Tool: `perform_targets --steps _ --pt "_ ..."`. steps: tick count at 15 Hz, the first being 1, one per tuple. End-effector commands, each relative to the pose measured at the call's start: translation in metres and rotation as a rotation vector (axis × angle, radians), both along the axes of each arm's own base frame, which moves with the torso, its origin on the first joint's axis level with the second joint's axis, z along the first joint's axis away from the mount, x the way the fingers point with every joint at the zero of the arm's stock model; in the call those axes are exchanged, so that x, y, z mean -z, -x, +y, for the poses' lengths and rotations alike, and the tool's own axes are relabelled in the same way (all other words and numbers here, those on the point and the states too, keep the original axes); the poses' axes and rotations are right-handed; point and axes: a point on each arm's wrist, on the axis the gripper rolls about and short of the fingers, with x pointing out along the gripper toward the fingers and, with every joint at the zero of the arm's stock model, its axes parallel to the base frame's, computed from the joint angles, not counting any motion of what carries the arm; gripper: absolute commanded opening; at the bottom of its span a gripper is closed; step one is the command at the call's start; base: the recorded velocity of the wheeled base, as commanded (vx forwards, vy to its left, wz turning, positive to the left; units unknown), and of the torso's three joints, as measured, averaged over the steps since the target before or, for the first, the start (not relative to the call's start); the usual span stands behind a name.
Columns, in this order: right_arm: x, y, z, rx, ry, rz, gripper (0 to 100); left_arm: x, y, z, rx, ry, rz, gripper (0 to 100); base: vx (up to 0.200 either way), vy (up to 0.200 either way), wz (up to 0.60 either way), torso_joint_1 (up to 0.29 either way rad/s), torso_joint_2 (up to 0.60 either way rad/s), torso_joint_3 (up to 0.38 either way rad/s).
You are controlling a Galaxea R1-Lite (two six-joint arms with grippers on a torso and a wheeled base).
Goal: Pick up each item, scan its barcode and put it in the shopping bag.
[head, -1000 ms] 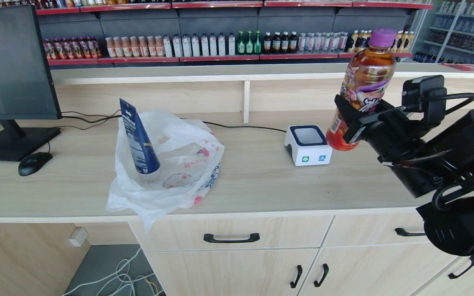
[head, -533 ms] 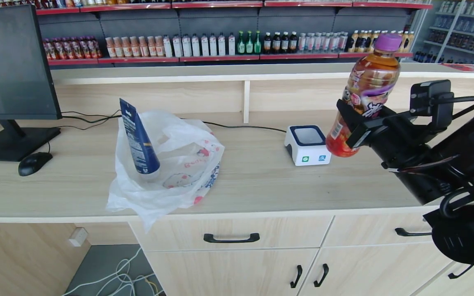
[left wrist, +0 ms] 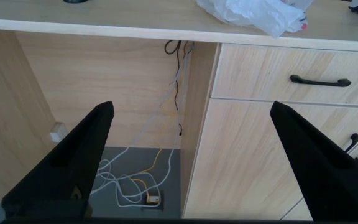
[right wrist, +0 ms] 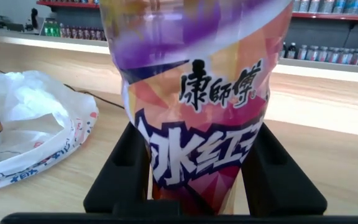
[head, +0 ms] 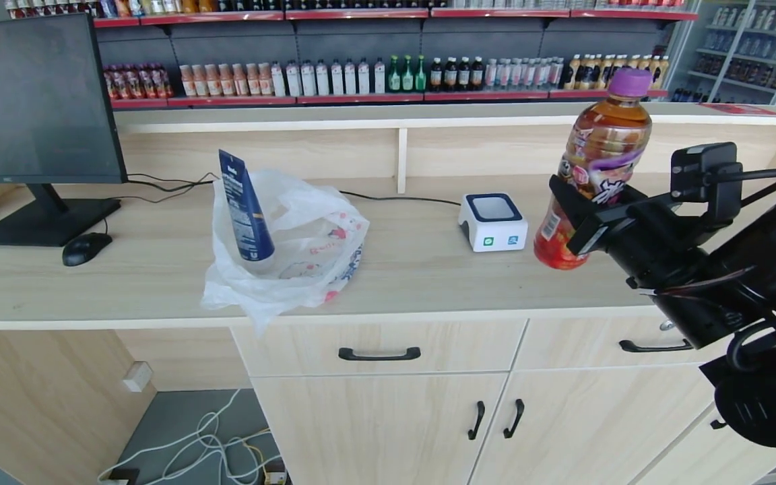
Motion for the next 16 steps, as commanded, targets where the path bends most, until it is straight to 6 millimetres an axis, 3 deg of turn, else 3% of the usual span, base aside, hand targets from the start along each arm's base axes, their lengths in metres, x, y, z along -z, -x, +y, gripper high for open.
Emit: perform_targets --steps 1,10,16 --pt "-0.001 0.0034 -0.0013 0.0 0.0 0.0 0 -0.0001 0.0 0.0 0.0 0.0 -0.001 100 0.0 0.0 0.0 0.0 0.0 0.0" --pt "-0.0035 0.0021 -0.0066 0.016 -0.009 -0.007 0 -0.0001 -0.0001 0.0 -0.002 0.002 0.001 100 0.0 0.2 0.0 0.005 0.0 0.0" --pt "-0.0046 0.0036 -0.0071 0.016 -0.01 -0.01 0 -0.0001 0.0 0.0 0.0 0.002 -0.001 100 0.0 0.0 0.0 0.0 0.0 0.0"
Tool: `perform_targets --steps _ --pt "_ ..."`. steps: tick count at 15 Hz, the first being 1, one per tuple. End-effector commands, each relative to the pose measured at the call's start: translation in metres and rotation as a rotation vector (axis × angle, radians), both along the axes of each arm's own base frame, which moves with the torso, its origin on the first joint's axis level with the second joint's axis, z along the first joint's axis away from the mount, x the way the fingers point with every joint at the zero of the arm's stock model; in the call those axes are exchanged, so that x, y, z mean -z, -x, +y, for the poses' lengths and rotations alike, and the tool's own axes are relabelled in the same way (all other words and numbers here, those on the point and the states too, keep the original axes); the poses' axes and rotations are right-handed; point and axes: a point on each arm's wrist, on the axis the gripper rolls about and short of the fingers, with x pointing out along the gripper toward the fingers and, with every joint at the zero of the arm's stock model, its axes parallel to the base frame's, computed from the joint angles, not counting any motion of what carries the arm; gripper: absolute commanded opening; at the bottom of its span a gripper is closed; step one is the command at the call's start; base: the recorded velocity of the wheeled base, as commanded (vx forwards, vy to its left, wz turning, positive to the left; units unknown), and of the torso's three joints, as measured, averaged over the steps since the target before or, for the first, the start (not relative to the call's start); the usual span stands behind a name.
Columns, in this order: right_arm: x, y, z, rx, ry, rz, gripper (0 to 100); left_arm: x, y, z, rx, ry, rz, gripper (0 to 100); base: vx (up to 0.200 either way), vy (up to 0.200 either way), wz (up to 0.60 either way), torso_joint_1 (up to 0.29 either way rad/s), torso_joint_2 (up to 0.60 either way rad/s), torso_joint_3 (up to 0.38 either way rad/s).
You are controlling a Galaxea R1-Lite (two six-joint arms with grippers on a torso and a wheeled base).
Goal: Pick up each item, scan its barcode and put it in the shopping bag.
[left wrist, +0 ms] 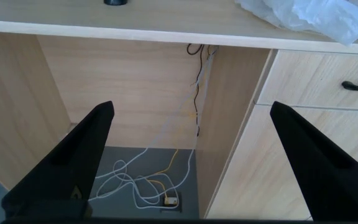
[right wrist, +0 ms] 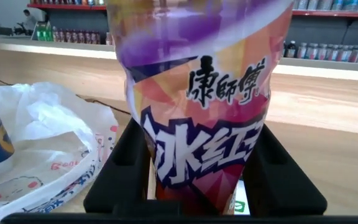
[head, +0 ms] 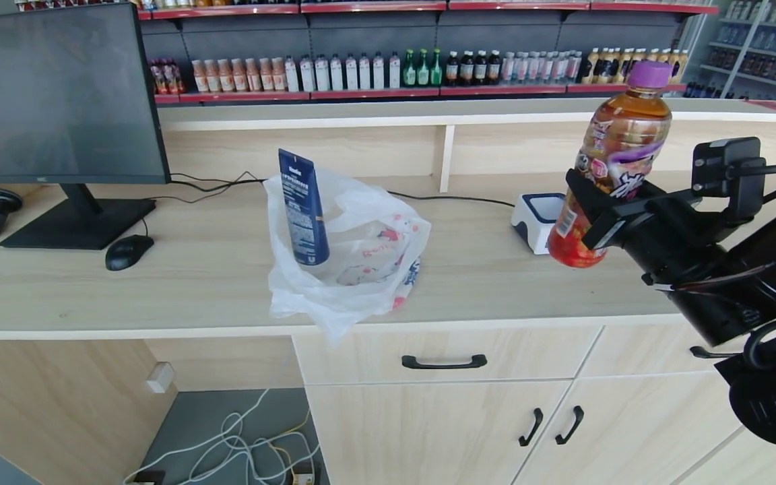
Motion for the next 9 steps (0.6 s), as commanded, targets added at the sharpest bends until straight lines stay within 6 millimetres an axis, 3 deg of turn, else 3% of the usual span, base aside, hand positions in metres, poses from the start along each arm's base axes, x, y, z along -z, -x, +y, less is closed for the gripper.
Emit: perform_targets --steps 1,2,9 --pt "0.0004 -0.0006 0.0004 -0.002 0.002 -0.001 0 0.0 0.0 0.0 0.0 0.0 -0.001 100 0.0 0.0 0.0 0.0 0.0 0.0" --pt "0.0005 -0.0011 0.0006 -0.002 0.002 -0.001 0 0.0 0.0 0.0 0.0 0.0 -0.001 100 0.0 0.0 0.0 0.0 0.0 0.0" --pt "0.0019 -0.0055 0.0025 -0.004 0.002 0.001 0 0.0 0.0 0.0 0.0 0.0 -0.001 100 0.0 0.0 0.6 0.003 0.0 0.004"
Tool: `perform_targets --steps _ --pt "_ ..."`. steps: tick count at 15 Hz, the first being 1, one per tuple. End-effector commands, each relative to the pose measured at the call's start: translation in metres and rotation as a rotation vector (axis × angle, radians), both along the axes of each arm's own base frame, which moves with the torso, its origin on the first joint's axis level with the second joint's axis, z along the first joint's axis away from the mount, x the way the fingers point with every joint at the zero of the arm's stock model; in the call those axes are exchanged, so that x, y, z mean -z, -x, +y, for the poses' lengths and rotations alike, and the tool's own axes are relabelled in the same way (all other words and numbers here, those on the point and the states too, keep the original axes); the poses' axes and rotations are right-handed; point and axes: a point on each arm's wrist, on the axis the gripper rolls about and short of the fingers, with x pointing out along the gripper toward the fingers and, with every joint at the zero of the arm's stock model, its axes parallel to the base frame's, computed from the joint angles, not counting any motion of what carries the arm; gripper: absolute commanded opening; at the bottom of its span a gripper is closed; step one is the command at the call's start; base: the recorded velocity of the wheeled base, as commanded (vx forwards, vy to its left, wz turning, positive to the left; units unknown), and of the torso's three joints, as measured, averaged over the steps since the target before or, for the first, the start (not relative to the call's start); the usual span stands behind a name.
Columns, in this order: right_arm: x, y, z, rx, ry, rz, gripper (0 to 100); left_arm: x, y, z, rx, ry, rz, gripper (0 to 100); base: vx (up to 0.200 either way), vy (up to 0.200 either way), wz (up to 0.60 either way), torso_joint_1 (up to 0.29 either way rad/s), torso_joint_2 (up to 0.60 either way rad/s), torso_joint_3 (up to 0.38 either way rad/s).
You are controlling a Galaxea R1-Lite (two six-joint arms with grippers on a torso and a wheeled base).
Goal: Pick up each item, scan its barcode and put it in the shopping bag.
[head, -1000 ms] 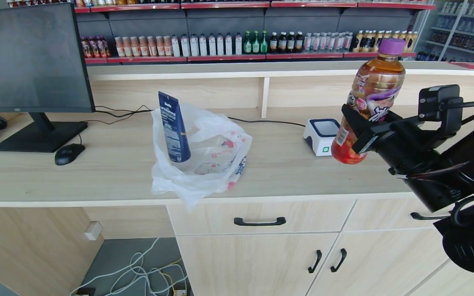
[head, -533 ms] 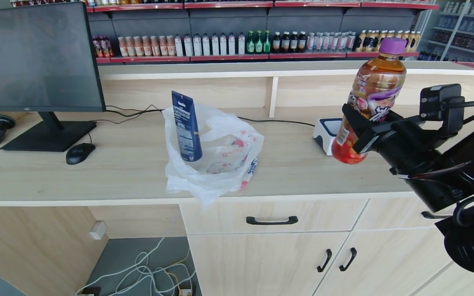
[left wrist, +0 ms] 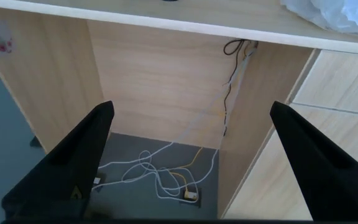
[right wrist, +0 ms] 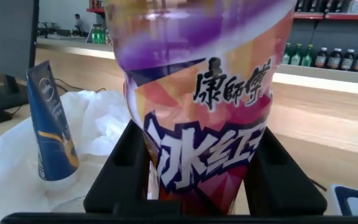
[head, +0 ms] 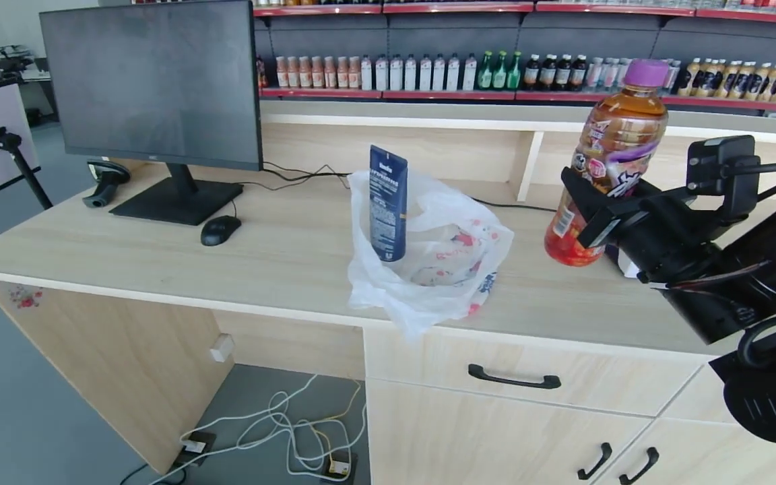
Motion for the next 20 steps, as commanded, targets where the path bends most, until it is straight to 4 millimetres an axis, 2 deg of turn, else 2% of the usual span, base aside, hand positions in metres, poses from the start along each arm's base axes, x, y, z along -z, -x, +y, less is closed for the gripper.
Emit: perform_targets --steps 1,6,8,13,17,20 --pt "0.002 -0.004 0.001 -0.001 0.003 0.006 0 0.0 0.0 0.0 0.0 0.0 -0.001 100 0.0 0.0 0.6 0.002 0.0 0.002" --pt "0.006 -0.008 0.003 0.001 0.005 0.013 0 0.0 0.0 0.0 0.0 0.0 -0.001 100 0.0 0.0 0.6 0.003 0.0 0.002" --pt "0.009 -0.012 0.001 0.01 0.009 0.023 0 0.0 0.0 0.0 0.0 0.0 -0.001 100 0.0 0.0 0.0 0.0 0.0 0.0" --pt "0.015 -0.029 -0.023 0.09 -0.001 0.039 0 0.0 0.0 0.0 0.0 0.0 -0.001 100 0.0 0.0 0.0 0.0 0.0 0.0" --pt "0.023 -0.032 -0.028 0.11 0.004 0.066 0 0.0 0.0 0.0 0.0 0.0 -0.001 100 0.0 0.0 0.0 0.0 0.0 0.0" --pt "0.037 -0.035 -0.054 0.188 0.014 0.12 0 0.0 0.0 0.0 0.0 -0.002 -0.001 100 0.0 0.0 0.0 0.0 0.0 0.0"
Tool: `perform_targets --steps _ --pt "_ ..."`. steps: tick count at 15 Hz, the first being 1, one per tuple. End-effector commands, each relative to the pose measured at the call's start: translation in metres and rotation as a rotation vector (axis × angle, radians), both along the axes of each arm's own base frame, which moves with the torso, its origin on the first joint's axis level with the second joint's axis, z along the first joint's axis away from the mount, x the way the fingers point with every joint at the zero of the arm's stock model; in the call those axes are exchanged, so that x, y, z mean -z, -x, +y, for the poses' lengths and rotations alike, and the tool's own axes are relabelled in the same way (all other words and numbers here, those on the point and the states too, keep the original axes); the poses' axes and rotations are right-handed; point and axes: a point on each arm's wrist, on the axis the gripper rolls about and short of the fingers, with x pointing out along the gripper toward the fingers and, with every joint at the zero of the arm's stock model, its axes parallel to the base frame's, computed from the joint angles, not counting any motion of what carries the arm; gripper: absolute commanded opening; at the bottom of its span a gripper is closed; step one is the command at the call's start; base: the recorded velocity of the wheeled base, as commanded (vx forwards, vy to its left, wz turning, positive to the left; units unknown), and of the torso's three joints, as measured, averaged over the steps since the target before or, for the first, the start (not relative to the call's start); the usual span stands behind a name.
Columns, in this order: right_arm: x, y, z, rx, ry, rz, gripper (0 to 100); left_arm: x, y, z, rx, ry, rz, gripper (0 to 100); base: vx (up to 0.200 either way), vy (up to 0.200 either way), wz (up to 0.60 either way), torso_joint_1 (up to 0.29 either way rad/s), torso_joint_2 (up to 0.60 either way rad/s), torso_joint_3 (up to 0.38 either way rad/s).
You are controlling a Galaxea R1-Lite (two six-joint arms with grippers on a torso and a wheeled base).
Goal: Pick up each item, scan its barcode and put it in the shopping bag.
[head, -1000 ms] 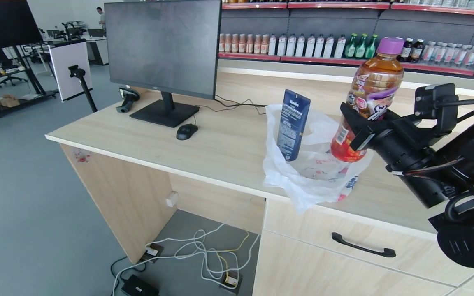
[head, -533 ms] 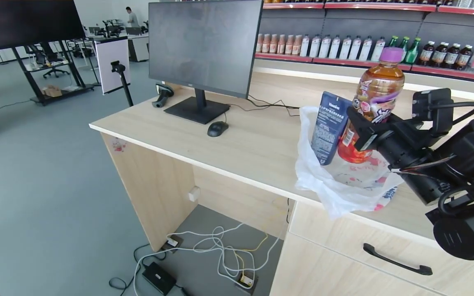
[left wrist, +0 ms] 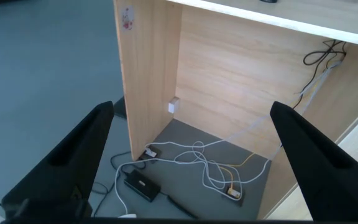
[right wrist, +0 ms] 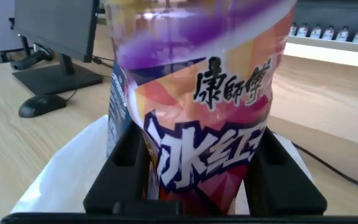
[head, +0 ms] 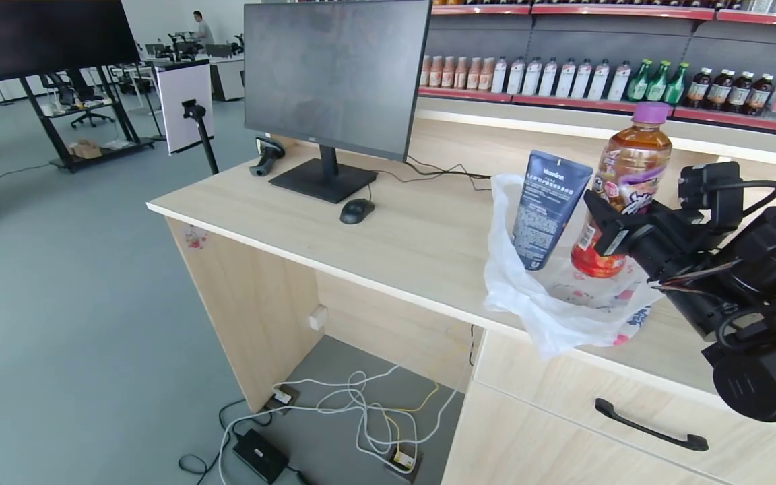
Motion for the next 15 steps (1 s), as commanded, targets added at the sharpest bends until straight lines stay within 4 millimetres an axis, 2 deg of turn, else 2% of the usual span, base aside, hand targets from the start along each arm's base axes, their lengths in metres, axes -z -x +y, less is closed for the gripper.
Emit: perform_targets --steps 1,5,8,10,15 --pt "0.01 -0.002 -0.013 0.04 0.006 0.037 0 0.0 0.0 0.0 0.0 -0.001 -0.001 100 0.0 0.0 0.0 0.0 0.0 0.0" --pt "0.019 -0.006 -0.016 0.05 0.009 0.064 0 0.0 0.0 0.0 0.0 0.001 -0.001 100 0.0 0.0 0.0 0.0 0.0 0.0" --pt "0.027 -0.019 -0.015 0.05 0.008 0.077 0 0.0 0.0 0.0 0.0 -0.001 -0.001 100 0.0 0.0 0.0 0.0 0.0 0.0" --pt "0.015 -0.031 -0.013 0.046 -0.006 0.015 0 0.0 0.0 0.0 0.0 -0.001 -0.001 100 0.0 0.0 0.0 0.0 0.0 0.0" --pt "0.025 -0.038 -0.013 0.047 -0.004 0.04 0 0.0 0.0 0.0 0.0 -0.001 -0.001 100 0.0 0.0 0.0 0.0 0.0 0.0"
